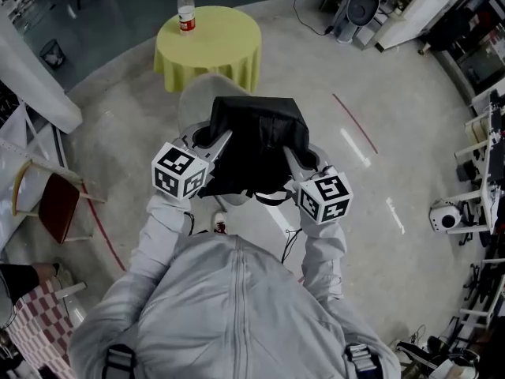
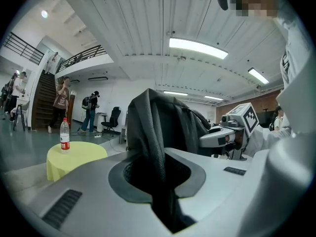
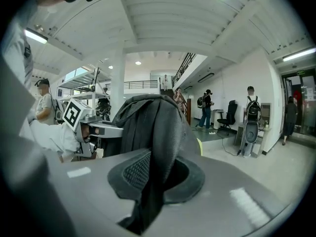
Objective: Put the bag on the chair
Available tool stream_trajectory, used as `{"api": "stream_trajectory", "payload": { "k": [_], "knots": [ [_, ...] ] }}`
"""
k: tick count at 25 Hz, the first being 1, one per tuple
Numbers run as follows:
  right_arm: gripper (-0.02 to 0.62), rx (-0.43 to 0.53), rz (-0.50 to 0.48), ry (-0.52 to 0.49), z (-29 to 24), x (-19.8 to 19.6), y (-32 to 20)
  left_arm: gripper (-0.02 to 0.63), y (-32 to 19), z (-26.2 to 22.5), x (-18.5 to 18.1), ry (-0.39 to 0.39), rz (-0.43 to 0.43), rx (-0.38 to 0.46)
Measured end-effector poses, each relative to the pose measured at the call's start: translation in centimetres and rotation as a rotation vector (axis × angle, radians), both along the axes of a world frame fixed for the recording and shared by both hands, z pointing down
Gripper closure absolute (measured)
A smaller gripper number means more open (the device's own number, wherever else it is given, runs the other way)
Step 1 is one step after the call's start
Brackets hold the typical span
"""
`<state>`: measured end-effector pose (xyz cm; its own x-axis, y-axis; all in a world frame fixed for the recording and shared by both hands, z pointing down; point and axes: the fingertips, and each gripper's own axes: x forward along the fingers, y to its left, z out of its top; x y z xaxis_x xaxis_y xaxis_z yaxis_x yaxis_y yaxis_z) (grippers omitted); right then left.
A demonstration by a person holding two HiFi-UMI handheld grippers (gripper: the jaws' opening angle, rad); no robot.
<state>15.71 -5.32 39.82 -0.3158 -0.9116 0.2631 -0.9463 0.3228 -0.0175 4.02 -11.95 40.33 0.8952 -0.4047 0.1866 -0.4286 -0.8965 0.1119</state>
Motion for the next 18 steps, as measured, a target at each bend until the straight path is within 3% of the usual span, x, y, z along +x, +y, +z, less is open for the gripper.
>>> {"api": "stream_trajectory", "payload": {
  "k": [9,18],
  "knots": [
    [0.549,-0.064,-0.014,-0.014,3.2,1.1,-7.8,0.554,-7.7,3.4,1.0,-0.021,-0.03,-0.074],
    [0.548,-0.262,-0.063,-0.088,10.4,3.8,-15.2,0.554,-13.9,10.2,3.2,-0.103,-0.102,-0.202]
  ]
}}
